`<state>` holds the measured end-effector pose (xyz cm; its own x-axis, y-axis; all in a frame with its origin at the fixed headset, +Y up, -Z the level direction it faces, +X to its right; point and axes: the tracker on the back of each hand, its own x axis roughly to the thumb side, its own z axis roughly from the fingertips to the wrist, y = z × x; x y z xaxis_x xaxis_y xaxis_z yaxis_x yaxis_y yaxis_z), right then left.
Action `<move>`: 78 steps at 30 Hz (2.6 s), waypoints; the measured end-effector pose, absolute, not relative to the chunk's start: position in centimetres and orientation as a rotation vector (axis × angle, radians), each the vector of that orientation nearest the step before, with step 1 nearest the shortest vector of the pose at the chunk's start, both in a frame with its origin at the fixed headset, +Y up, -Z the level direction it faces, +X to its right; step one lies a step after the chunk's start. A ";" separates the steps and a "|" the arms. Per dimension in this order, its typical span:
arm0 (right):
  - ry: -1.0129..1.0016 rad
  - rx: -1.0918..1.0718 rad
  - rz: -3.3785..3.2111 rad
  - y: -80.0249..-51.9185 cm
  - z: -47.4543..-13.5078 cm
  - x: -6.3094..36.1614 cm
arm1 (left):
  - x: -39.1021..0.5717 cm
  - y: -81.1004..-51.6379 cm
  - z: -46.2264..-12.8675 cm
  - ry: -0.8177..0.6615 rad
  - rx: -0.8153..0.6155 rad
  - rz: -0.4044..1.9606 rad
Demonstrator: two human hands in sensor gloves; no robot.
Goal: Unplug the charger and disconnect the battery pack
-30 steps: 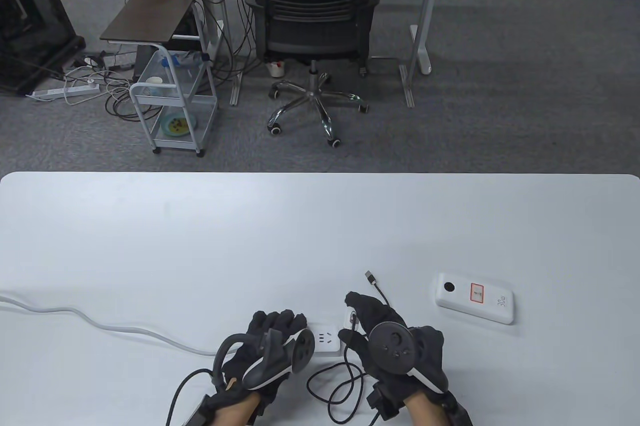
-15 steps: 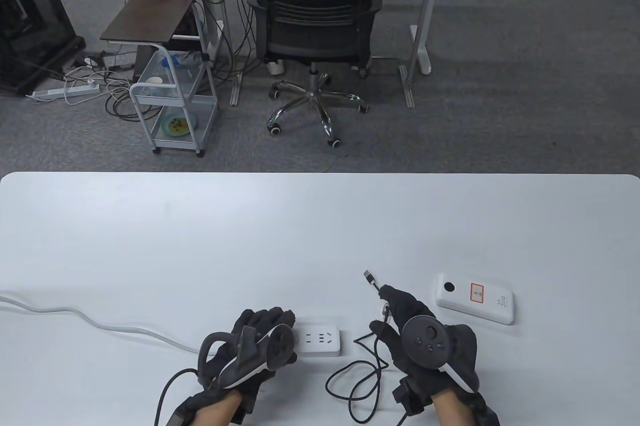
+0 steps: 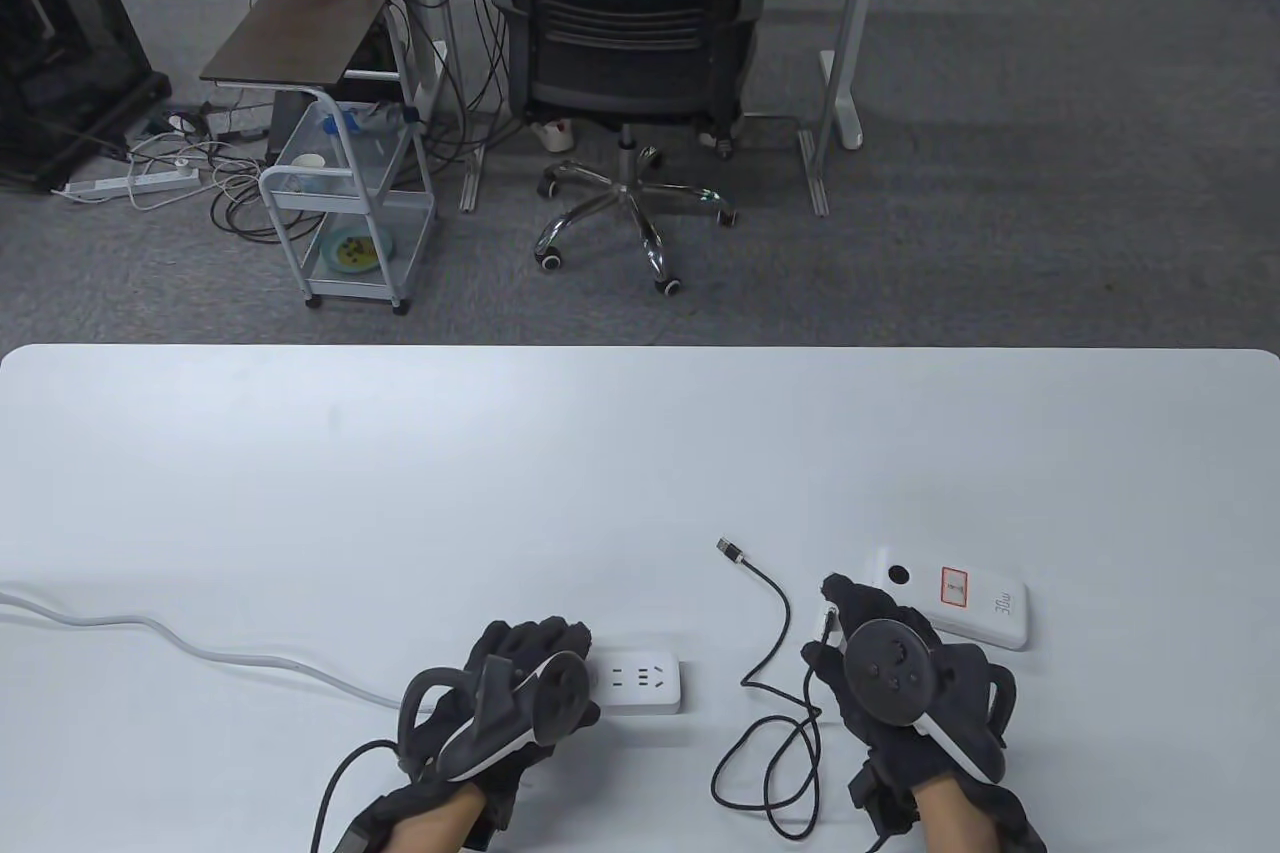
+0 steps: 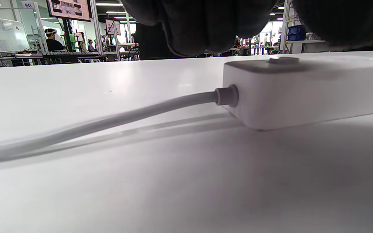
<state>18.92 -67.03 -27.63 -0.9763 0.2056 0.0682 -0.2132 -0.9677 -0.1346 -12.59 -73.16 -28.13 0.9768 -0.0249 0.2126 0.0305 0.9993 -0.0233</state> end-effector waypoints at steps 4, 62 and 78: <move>-0.173 0.049 2.981 -67.0 -27.6 19.0 | -12.5 -73.3 -28.2 -0.219 -0.034 -0.022; -0.075 0.160 3.139 -70.9 -28.6 16.7 | -13.3 -72.4 -28.4 -0.209 -0.047 0.042; -0.553 0.429 3.118 -69.8 -26.6 12.0 | -13.9 -71.6 -28.7 -0.204 -0.001 0.039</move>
<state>12.02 -69.81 -26.56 -0.9625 -0.0995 0.2526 0.0065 -0.9386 -0.3449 -13.95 -71.63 -28.65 0.9786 0.0385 0.2021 -0.0382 0.9993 -0.0054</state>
